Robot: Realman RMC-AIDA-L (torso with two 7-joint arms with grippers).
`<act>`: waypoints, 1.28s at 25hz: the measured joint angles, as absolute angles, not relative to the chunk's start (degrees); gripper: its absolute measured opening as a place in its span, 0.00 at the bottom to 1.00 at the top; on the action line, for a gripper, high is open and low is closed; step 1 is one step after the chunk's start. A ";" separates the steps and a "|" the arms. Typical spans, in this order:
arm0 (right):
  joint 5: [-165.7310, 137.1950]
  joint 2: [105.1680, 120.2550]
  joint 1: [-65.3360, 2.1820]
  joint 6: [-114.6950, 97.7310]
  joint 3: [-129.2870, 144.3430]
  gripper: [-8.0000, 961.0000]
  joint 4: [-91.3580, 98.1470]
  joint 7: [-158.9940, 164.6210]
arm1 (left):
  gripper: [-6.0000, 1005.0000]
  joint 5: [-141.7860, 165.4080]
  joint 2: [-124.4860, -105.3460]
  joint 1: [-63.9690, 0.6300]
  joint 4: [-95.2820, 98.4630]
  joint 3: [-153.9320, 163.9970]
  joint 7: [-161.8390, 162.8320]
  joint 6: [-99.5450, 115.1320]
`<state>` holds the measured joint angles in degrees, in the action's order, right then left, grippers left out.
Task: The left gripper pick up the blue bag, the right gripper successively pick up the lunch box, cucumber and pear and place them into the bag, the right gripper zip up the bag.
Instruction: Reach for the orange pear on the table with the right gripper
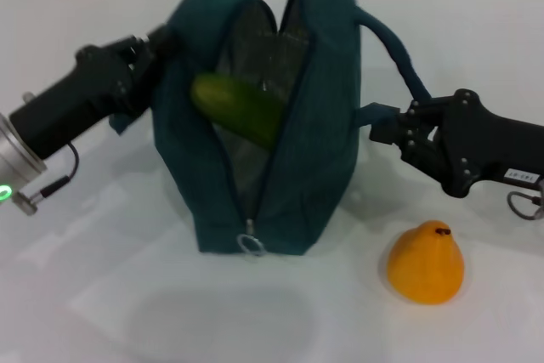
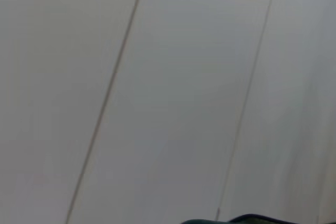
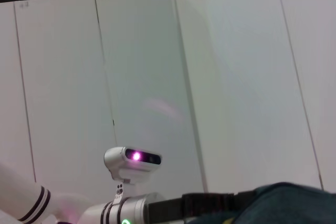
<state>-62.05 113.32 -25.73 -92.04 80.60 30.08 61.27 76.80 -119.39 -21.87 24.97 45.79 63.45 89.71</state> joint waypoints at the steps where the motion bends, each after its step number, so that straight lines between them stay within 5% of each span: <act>1: -62.06 113.01 -25.70 -92.05 80.60 0.09 30.16 61.86 | 0.11 76.80 -119.39 -21.87 24.97 45.79 63.45 89.71; 9: -62.01 111.29 -25.44 -91.89 80.16 0.09 30.06 63.87 | 0.11 78.72 -119.54 -21.34 24.91 45.55 63.86 90.03; 12: -62.05 111.50 -25.48 -91.65 79.90 0.09 29.79 63.90 | 0.11 77.09 -119.61 -21.28 24.00 45.50 63.21 90.55; 17: -63.13 112.29 -25.86 -91.12 80.01 0.09 29.85 63.92 | 0.29 75.78 -119.65 -21.66 22.78 45.61 61.64 91.82; 32: -63.55 112.59 -25.59 -91.34 79.83 0.09 30.24 63.99 | 0.39 80.36 -117.71 -22.62 27.76 47.38 76.05 91.80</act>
<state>-63.55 112.59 -25.59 -91.34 79.83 30.24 63.99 80.36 -117.71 -22.62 27.76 47.38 76.05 91.80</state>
